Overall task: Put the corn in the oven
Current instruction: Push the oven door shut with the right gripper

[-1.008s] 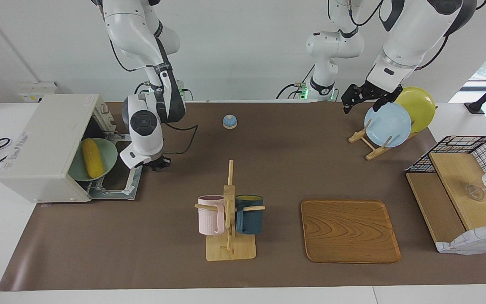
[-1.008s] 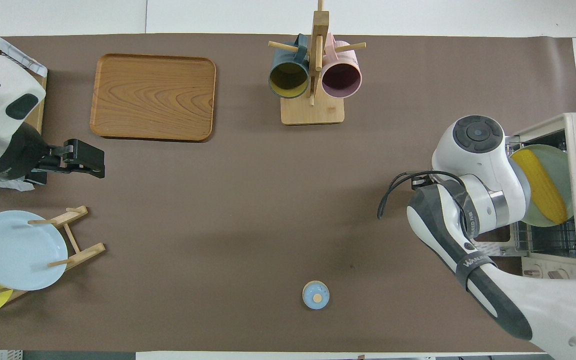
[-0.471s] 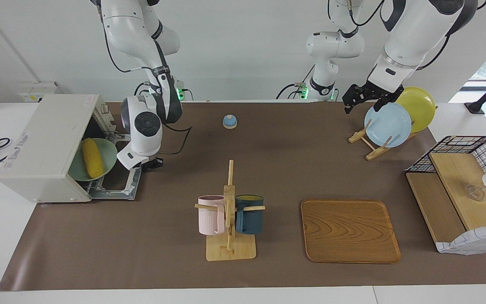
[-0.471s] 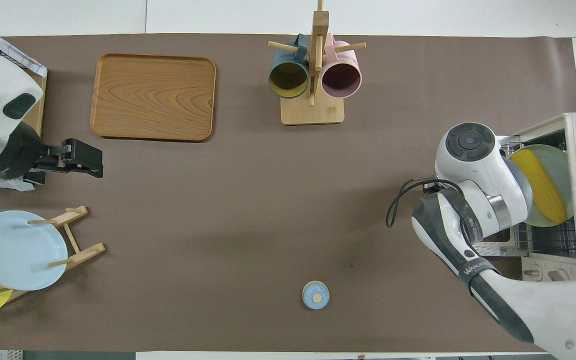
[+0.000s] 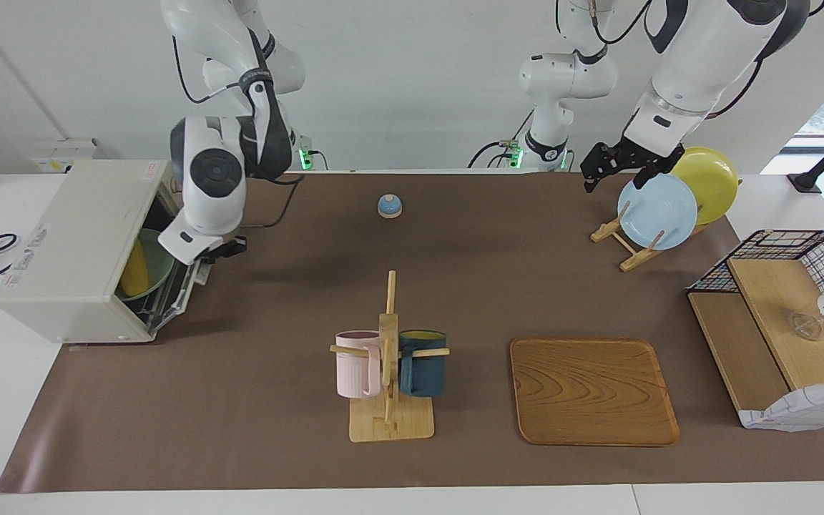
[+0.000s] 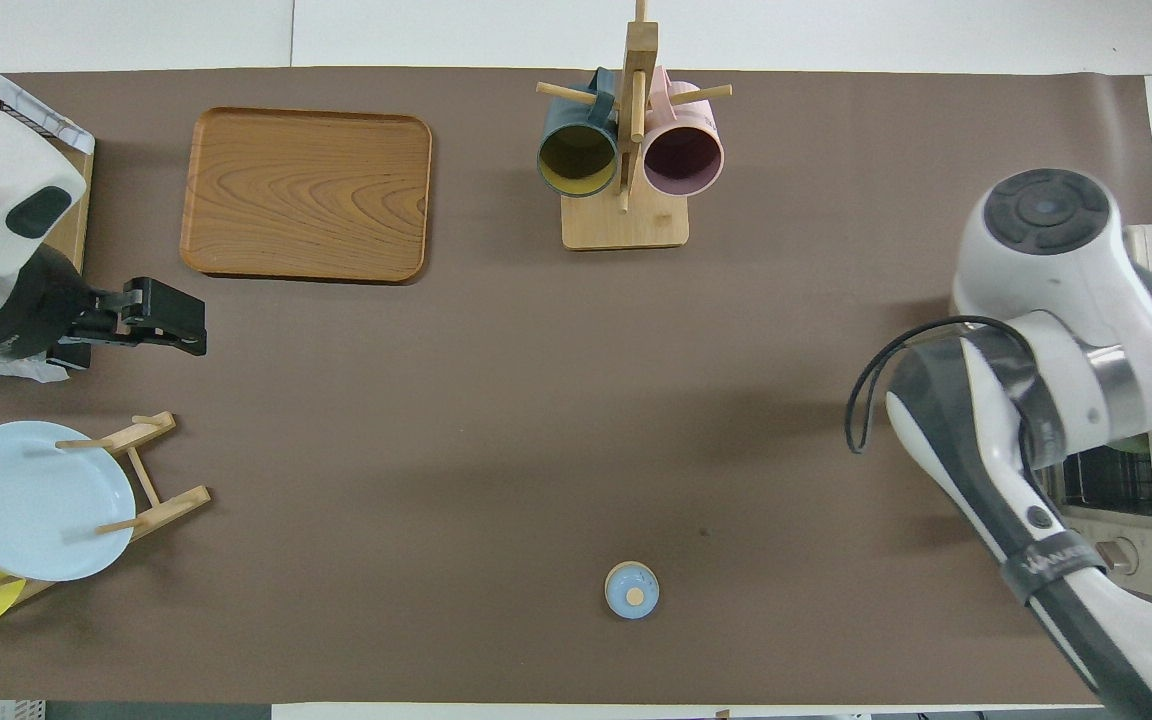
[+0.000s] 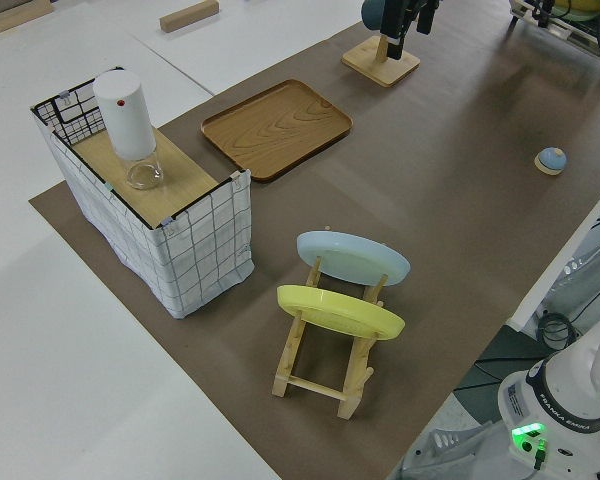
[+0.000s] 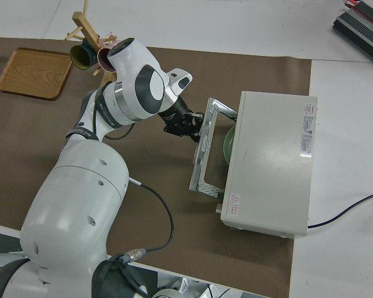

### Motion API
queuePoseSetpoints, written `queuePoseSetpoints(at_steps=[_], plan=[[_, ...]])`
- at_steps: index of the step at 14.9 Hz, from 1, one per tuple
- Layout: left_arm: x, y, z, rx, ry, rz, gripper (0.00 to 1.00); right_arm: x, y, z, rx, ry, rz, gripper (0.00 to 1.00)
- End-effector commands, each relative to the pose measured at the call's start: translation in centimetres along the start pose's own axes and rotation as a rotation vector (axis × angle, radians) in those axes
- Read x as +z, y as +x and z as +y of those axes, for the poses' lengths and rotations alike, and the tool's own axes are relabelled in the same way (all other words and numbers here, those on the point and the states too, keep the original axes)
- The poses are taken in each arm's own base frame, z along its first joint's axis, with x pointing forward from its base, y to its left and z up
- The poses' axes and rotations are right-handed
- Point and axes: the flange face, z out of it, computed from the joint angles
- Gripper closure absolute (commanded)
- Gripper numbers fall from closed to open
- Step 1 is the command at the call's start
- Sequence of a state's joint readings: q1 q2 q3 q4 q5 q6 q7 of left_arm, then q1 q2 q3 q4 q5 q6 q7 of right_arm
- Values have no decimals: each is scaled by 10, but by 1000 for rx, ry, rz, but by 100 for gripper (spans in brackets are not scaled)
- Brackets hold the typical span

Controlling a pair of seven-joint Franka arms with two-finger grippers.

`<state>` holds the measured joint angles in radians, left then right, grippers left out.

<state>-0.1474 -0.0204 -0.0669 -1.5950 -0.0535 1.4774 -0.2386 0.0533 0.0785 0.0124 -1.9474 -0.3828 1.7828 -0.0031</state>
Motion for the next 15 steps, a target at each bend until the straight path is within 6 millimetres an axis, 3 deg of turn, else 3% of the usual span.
queuePoseSetpoints(at_steps=[1, 6, 9, 11, 12, 13, 14, 15], plan=[[-4, -1, -4, -2, 17, 5, 0, 0, -17, 59, -23, -15, 20, 100], [-4, -1, -5, -2, 19, 4, 0, -31, -36, 86, 16, 127, 44, 100], [-4, -1, -5, -2, 19, 4, 0, -96, -51, 102, 78, 316, 76, 100], [-4, -1, -4, -2, 18, 5, 0, -131, -56, 103, 80, 381, 114, 79], [-4, -1, -4, -2, 18, 3, 0, -138, -54, 99, 77, 409, 132, 69], [-4, -1, -4, -2, 18, 3, 0, -143, -53, 95, 66, 400, 138, 49], [-4, -1, -4, -2, 18, 3, 0, -146, -53, 90, 57, 399, 130, 0], [-4, -1, -4, -2, 18, 3, 0, -145, -54, 85, 68, 397, 109, 0]])
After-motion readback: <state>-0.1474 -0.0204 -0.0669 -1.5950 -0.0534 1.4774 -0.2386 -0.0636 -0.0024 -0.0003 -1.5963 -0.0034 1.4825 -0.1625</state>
